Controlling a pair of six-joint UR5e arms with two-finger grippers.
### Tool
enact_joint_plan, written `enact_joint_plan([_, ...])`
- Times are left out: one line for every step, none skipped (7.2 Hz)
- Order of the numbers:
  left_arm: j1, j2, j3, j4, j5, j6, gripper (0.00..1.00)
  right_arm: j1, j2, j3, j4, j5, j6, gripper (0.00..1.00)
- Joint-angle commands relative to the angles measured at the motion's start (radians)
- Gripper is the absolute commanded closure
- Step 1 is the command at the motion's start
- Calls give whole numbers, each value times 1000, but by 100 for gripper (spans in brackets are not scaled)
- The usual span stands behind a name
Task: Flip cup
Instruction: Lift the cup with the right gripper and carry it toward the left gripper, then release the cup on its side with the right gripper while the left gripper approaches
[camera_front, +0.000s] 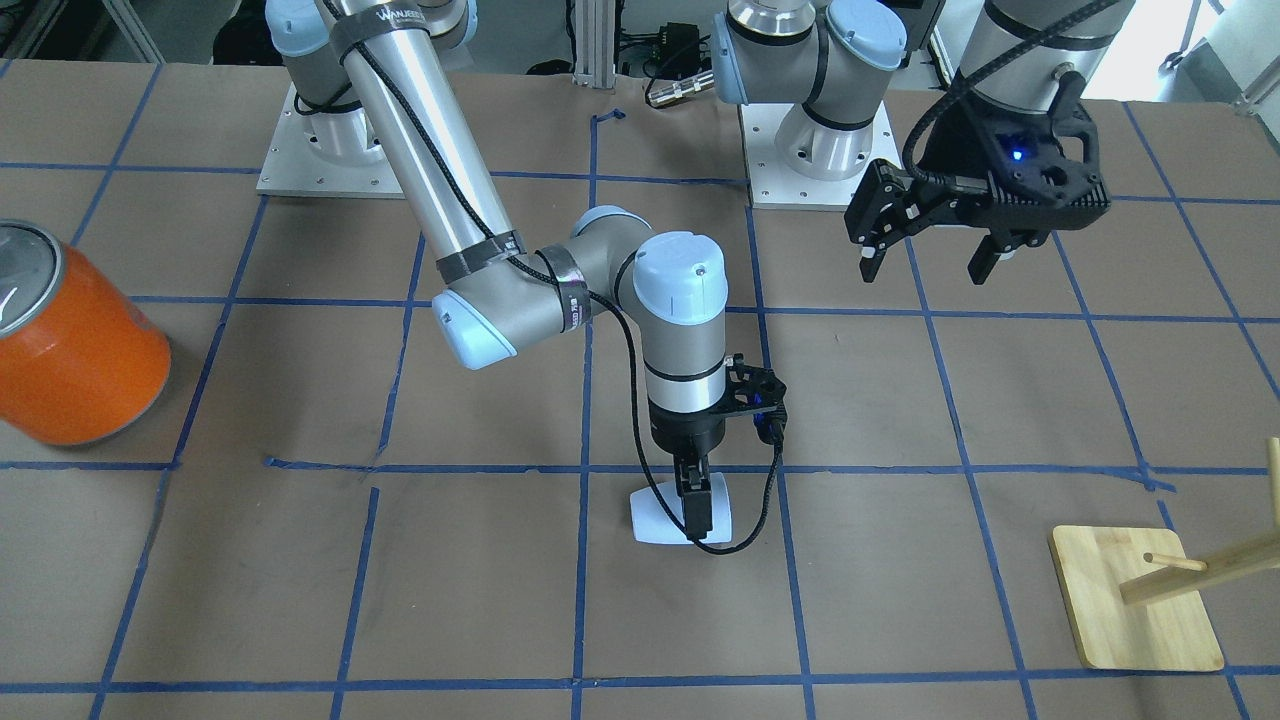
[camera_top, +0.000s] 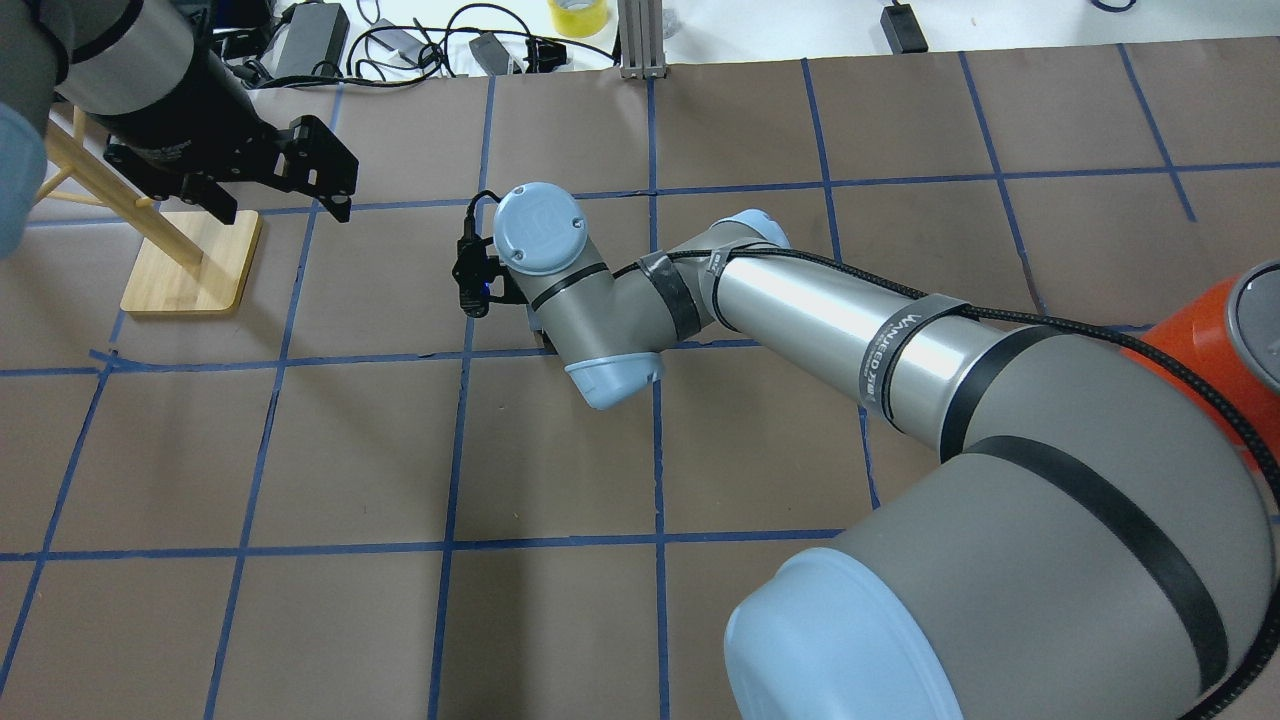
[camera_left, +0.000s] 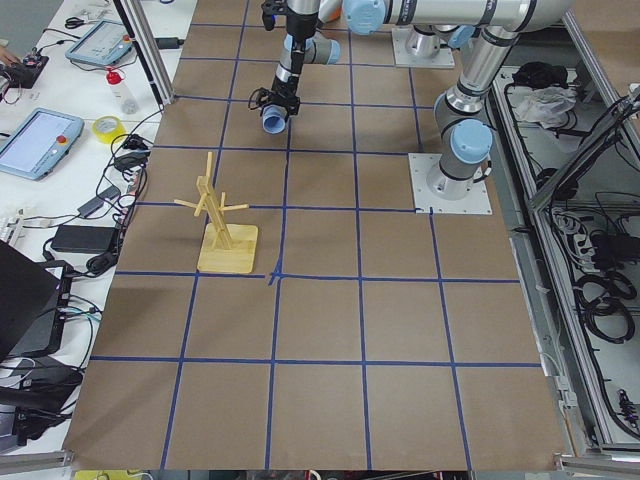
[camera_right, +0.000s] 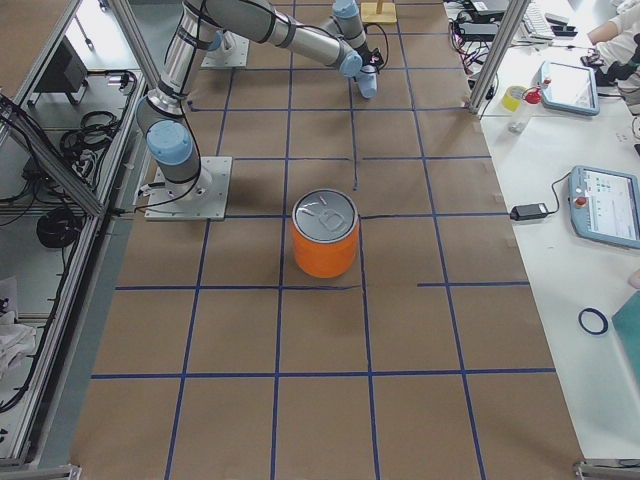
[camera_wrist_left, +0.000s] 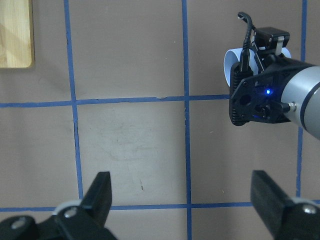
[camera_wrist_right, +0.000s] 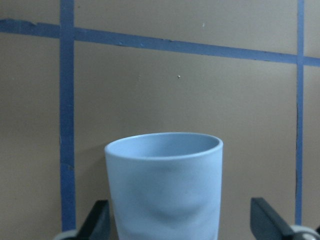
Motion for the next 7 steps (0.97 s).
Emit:
enact_joint_plan([12, -39, 5, 2, -88, -54, 0, -29, -76, 3, 106, -8, 242, 0])
enact_joint_plan([37, -80, -6, 52, -173, -48, 0, -62, -90, 3, 147, -12, 458, 0])
enact_joint_plan([48, -134, -16, 157, -228, -35, 0, -116, -132, 1, 229, -12, 504, 0])
enact_joint_plan([55, -183, -21, 169, -230, -3, 0, -198, -191, 1, 335, -11, 505, 0])
enact_joint_plan([61, -240, -35, 199, -337, 36, 0, -304, -249, 1, 430, -3, 505, 0])
enact_joint_plan([75, -298, -59, 204, -461, 44, 0, -407, -290, 1, 513, 3, 512, 0])
enact_joint_plan([77, -352, -81, 215, -579, 92, 0, -499, -300, 3, 534, 1, 569, 0])
